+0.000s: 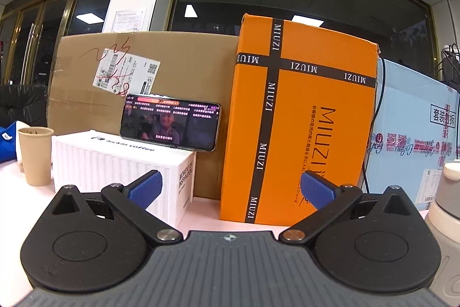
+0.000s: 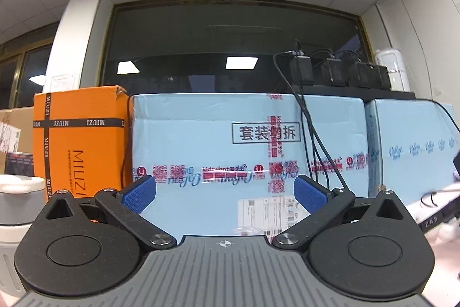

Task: Clean container

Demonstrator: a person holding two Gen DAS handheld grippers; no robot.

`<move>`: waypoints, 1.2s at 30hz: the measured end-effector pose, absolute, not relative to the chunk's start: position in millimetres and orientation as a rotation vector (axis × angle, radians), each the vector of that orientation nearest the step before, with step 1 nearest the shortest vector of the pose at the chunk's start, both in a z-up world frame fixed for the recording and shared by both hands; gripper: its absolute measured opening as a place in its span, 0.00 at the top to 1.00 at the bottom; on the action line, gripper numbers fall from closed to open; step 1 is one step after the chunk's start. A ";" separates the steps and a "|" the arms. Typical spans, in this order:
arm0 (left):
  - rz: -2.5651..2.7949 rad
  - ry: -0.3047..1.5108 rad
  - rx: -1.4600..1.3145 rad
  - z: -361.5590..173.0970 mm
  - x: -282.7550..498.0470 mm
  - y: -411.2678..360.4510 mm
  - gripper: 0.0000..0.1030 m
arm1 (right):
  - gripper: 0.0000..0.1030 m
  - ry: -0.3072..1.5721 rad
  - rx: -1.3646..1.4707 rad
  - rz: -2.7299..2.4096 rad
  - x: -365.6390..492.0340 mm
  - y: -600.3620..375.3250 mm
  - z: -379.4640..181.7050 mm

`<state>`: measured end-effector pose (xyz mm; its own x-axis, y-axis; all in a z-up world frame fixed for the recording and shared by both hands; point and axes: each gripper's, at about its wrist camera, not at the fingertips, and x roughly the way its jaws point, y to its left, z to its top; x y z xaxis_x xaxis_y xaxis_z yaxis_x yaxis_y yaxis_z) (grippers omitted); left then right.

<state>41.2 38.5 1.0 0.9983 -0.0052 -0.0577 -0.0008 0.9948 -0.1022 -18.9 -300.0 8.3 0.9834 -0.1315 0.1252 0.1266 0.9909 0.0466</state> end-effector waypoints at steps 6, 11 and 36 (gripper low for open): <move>-0.014 0.007 -0.050 1.6 34.3 28.0 0.00 | 0.00 -0.051 -0.003 -0.080 -8.1 -293.2 3.1; -0.041 -0.044 -0.016 2.4 25.4 21.3 0.00 | 0.00 -0.069 -0.001 -0.072 -10.6 -292.4 1.9; -0.092 -0.069 -0.005 2.6 19.1 17.4 0.00 | 0.00 -0.073 0.049 -0.023 -13.2 -299.8 3.4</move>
